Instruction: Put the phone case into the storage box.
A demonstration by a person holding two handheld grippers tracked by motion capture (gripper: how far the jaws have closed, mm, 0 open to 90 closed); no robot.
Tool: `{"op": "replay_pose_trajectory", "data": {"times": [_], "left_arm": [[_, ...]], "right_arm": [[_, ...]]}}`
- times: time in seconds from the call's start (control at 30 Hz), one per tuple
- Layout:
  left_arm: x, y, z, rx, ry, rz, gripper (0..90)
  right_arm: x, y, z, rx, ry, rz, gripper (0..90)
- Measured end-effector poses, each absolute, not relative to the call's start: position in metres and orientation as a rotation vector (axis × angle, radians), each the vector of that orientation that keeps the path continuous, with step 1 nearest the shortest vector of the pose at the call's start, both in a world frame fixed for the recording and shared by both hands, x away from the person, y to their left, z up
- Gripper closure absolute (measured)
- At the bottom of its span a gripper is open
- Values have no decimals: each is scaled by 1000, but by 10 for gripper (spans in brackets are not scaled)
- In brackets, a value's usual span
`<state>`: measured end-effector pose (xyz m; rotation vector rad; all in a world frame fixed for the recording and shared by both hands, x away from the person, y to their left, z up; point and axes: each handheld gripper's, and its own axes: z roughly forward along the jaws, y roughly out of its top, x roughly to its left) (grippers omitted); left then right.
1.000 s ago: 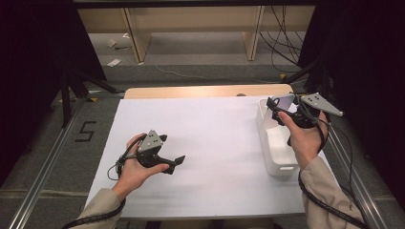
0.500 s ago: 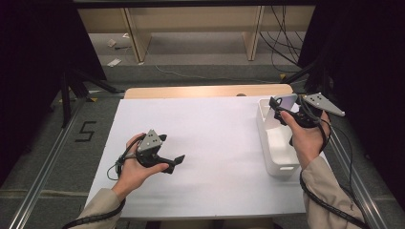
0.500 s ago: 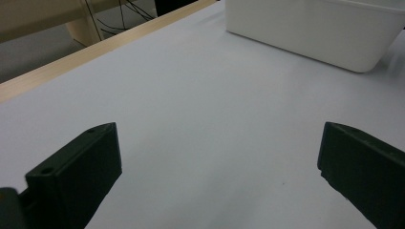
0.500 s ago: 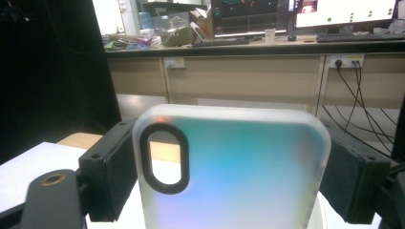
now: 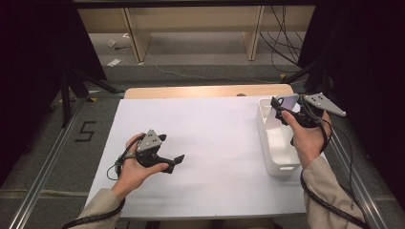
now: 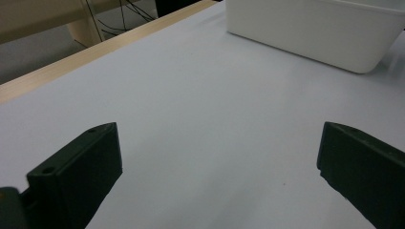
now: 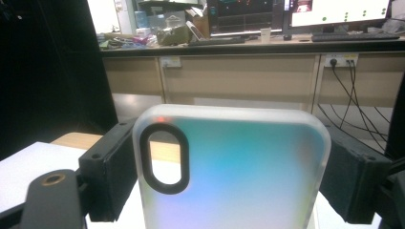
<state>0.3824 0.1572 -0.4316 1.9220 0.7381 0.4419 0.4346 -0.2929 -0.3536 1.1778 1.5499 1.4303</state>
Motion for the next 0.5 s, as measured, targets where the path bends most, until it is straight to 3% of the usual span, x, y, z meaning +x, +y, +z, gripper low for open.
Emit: {"op": "replay_pose_trajectory", "data": {"times": [0.5], "left_arm": [[382,158,-431,1921,738,444,14]], "right_arm": [[437,-297,-354,1183,1543,1409,182]]}}
